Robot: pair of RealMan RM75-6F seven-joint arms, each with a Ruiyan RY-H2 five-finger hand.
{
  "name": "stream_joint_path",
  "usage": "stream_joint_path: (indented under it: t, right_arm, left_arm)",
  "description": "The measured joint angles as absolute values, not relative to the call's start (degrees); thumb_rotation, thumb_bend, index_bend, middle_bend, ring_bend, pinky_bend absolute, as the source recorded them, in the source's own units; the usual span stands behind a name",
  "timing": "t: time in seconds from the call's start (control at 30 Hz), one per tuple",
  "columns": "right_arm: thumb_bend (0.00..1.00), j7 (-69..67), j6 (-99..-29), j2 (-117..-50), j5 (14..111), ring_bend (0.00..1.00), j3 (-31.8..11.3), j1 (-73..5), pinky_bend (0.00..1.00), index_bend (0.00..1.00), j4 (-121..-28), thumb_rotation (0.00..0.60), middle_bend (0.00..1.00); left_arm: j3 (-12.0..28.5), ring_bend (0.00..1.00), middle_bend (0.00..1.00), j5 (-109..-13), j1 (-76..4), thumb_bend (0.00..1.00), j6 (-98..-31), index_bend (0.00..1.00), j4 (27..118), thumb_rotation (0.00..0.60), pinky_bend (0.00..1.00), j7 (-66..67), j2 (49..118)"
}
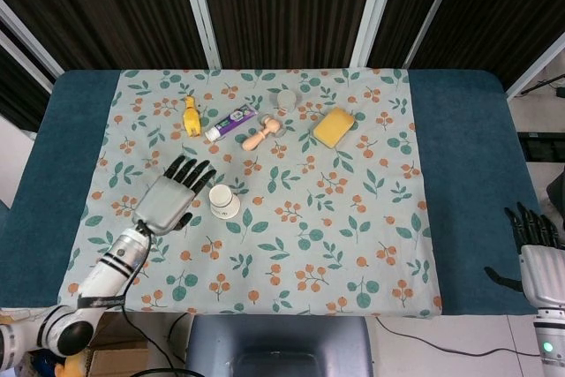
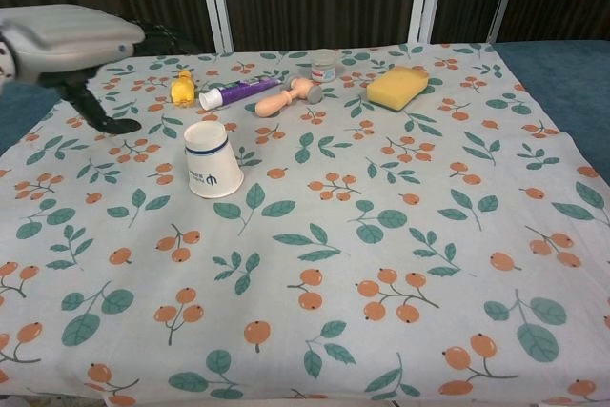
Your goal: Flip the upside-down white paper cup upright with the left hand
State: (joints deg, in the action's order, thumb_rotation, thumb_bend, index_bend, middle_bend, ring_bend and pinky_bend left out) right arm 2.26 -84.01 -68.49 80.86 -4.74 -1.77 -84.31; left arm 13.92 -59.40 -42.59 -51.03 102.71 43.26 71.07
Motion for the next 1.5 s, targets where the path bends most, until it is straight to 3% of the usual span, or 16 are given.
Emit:
stream_joint_path:
  t: [0.3, 0.63, 0.8, 1.17, 1.3, 1.5]
  right_arm:
    - [0.02, 1.5, -83.2, -68.7, 80.6, 0.00, -4.6, -1.8, 0.00, 0.00, -82.6, 0.600, 0.00]
    - [0.02, 0.9, -82.5, -69.4, 80.3, 0.00, -4.4, -1.9, 0.00, 0.00, -81.4, 0.600, 0.00]
    - [0.02, 0.5, -82.7, -69.3, 80.1, 0.00, -4.7, -1.9, 0.00, 0.00, -81.4, 0.600, 0.00]
    - [0.02, -0.3, -82.6, -69.1, 80.1, 0.00, -4.9, -1.9, 0.00, 0.00, -81.1, 0.600, 0.00]
    - [0.02, -0.2, -82.5, -69.1, 80.0, 0.00, -4.9, -1.9, 0.00, 0.00, -81.1, 0.600, 0.00]
    - [0.02, 0.0, -82.0, -69.1, 79.7, 0.00, -5.0, -2.1, 0.00, 0.00, -81.2, 0.600, 0.00]
  left_arm:
    - [9.5, 0.00, 0.00, -42.4, -54.5, 0.30, -49.7, 0.00, 95.6, 0.600, 0.00, 57.4, 80.4]
    - [5.3, 0.00, 0.01, -39.6, -59.3, 0.31, -52.4, 0.01, 91.4, 0.600, 0.00, 61.1, 83.9]
    - [4.9, 0.00, 0.17, -40.8, -59.5, 0.36, -53.7, 0.15, 89.6, 0.600, 0.00, 59.5, 85.4]
    - [3.7, 0.03, 0.38, -43.7, -59.3, 0.40, -54.2, 0.48, 85.6, 0.600, 0.00, 55.2, 87.2]
    - [3.8, 0.07, 0.43, -45.8, -58.8, 0.42, -54.7, 0.51, 85.5, 0.600, 0.00, 52.5, 87.1]
    - [6.1, 0.09, 0.43, -48.7, -56.8, 0.42, -54.9, 0.49, 87.4, 0.600, 0.00, 42.2, 86.0]
